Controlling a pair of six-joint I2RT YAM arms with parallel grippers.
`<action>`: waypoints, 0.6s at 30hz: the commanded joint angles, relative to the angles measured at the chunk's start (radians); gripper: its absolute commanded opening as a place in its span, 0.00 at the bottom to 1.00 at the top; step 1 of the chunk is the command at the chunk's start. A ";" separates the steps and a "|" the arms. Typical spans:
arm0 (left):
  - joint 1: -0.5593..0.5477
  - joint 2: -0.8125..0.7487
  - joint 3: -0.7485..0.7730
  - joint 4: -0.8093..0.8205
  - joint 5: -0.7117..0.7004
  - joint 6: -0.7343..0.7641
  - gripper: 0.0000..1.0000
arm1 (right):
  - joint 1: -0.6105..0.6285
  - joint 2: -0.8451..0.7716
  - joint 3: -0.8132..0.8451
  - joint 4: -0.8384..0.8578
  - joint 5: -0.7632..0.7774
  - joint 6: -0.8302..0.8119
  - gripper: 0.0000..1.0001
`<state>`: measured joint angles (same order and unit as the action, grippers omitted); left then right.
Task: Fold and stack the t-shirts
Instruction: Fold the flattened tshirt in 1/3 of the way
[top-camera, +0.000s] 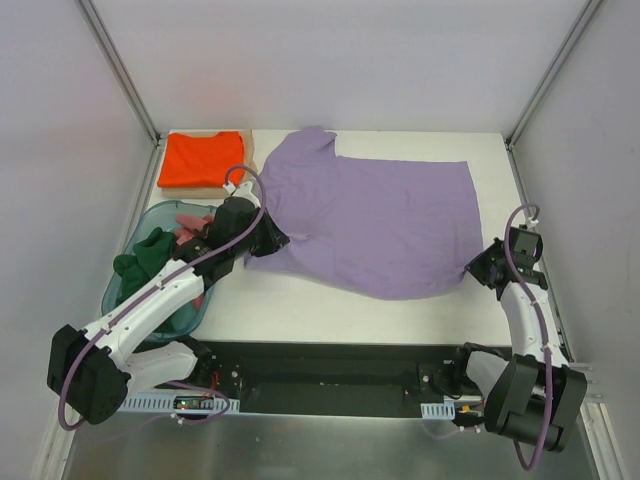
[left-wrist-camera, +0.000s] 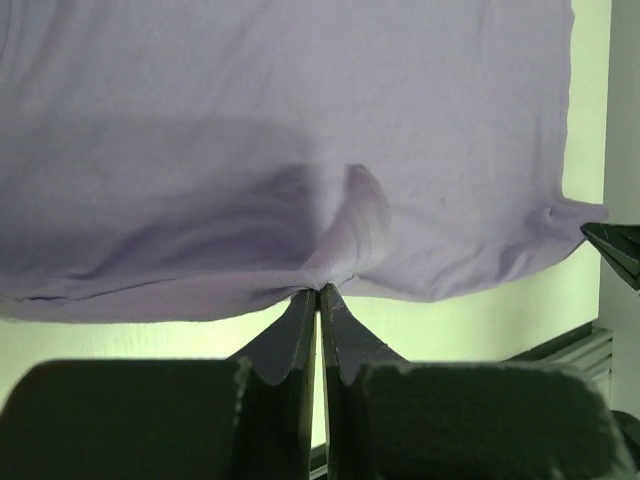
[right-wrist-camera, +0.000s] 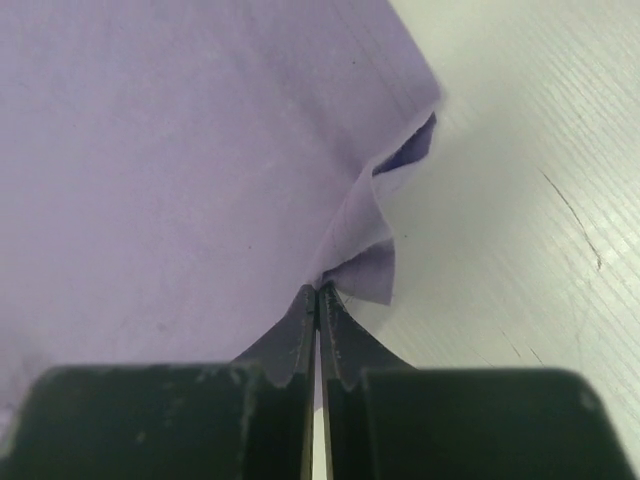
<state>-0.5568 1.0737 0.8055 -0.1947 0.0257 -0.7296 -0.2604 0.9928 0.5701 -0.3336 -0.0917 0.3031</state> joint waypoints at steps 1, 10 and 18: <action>0.023 0.022 0.070 0.046 -0.055 0.056 0.00 | -0.007 0.039 0.069 0.021 -0.013 0.001 0.01; 0.083 0.100 0.147 0.112 -0.070 0.130 0.00 | -0.005 0.165 0.149 0.065 -0.037 0.011 0.01; 0.175 0.261 0.193 0.274 0.069 0.210 0.00 | 0.001 0.332 0.269 0.085 -0.097 0.004 0.01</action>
<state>-0.4229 1.2736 0.9489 -0.0536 0.0193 -0.5846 -0.2600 1.2617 0.7567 -0.2890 -0.1440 0.3058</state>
